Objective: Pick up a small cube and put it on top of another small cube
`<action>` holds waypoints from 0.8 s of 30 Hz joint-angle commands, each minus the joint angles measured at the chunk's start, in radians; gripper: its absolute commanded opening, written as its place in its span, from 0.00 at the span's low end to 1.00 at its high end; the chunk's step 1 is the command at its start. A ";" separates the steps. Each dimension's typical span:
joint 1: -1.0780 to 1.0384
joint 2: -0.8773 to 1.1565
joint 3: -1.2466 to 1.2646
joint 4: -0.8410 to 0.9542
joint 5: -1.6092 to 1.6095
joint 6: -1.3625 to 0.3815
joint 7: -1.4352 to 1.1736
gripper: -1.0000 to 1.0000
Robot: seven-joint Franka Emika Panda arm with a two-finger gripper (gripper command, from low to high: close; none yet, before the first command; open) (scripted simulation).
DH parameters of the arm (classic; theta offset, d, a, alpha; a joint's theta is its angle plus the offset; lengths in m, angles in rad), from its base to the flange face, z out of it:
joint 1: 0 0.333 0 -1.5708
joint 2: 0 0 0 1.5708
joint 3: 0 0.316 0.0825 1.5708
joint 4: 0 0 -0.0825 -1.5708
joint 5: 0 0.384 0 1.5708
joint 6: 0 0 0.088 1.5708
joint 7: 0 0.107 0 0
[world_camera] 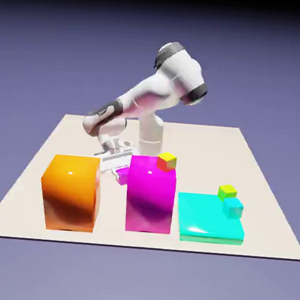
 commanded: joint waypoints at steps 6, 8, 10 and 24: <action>-0.182 -0.163 0.133 0.020 -0.030 0.141 0.028 0.00; -0.251 -0.204 0.190 0.044 -0.018 0.178 0.013 0.00; -0.324 -0.229 0.221 0.093 -0.012 0.204 -0.063 0.00; -0.831 -0.401 0.438 0.434 0.034 0.385 -0.599 0.00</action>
